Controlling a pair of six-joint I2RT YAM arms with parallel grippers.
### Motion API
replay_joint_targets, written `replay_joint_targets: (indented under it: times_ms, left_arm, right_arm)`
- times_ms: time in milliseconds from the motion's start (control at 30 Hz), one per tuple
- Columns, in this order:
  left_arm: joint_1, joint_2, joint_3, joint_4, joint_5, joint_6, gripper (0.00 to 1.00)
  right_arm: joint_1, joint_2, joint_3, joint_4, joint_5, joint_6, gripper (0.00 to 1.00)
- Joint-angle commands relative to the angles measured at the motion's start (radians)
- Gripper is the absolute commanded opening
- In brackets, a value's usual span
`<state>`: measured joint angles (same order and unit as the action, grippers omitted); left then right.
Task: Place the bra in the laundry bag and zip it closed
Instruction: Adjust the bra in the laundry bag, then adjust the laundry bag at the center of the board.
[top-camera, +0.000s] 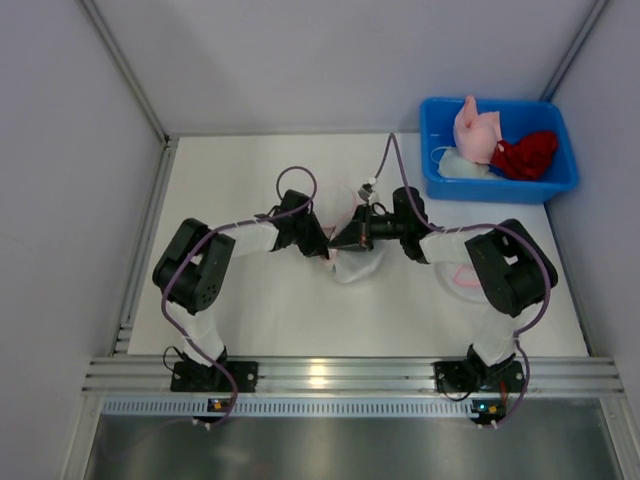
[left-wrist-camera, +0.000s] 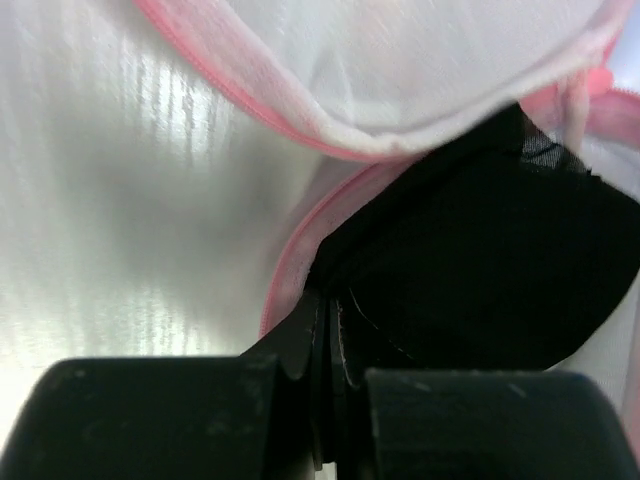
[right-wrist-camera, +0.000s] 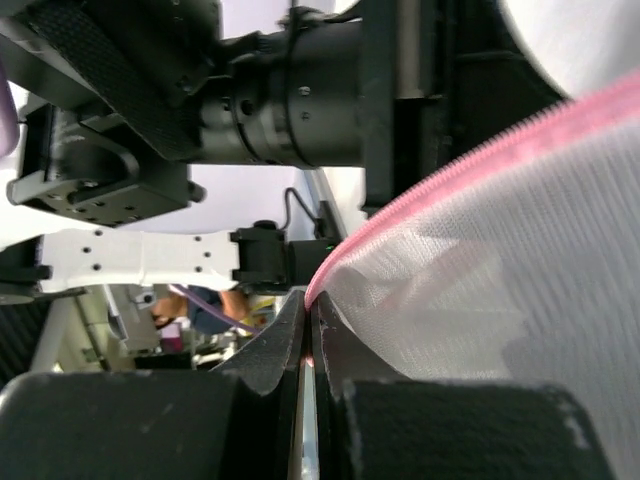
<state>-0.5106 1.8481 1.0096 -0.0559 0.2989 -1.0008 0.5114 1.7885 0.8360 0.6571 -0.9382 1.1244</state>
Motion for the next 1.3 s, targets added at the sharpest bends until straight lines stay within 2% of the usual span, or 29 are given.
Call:
replay_joint_targets:
  times_ms: [0,33,67,100,200,367,533,667,767,933,1067,1267]
  left_arm:
    - [0.001,-0.039,0.012,-0.165,-0.144,0.160,0.00]
    - [0.003,-0.053,0.009,-0.176,-0.147,0.192,0.04]
    - [0.003,-0.067,0.003,-0.182,-0.149,0.212,0.12]
    - [0.003,-0.107,0.000,-0.189,-0.156,0.244,0.29]
    - [0.003,-0.203,-0.003,-0.188,-0.126,0.307,0.45]
    - [0.023,-0.378,-0.022,-0.168,-0.052,0.353,0.49]
    - [0.099,-0.463,-0.048,-0.171,-0.133,0.404,0.51]
    - [0.193,-0.397,-0.054,-0.183,-0.182,0.419,0.54]
    - [0.222,-0.334,-0.039,-0.177,-0.202,0.423,0.55]
    - [0.256,-0.265,-0.034,-0.137,-0.245,0.442,0.59]
    - [0.288,-0.218,-0.049,-0.082,-0.225,0.488,0.60]
    - [0.296,-0.201,-0.088,-0.024,-0.238,0.513,0.61]
  right_arm:
    - [-0.045,-0.076,0.002,-0.151,-0.010,-0.161,0.00]
    - [-0.048,-0.084,0.008,-0.227,-0.001,-0.208,0.00]
    - [-0.053,-0.092,0.018,-0.282,0.002,-0.300,0.00]
    - [-0.057,-0.109,0.021,-0.382,0.006,-0.343,0.00]
    - [-0.062,-0.147,0.037,-0.523,0.033,-0.517,0.00]
    - [-0.074,-0.169,0.052,-0.712,0.081,-0.707,0.00]
    - [-0.100,-0.167,0.055,-0.789,0.113,-0.784,0.00]
    - [-0.129,-0.153,0.055,-0.829,0.122,-0.828,0.00]
    - [-0.140,-0.150,0.067,-0.849,0.125,-0.857,0.00]
    - [-0.154,-0.146,0.095,-0.907,0.141,-0.913,0.00]
    - [-0.169,-0.153,0.123,-0.936,0.144,-0.954,0.00]
    - [-0.172,-0.149,0.152,-0.958,0.142,-0.963,0.00]
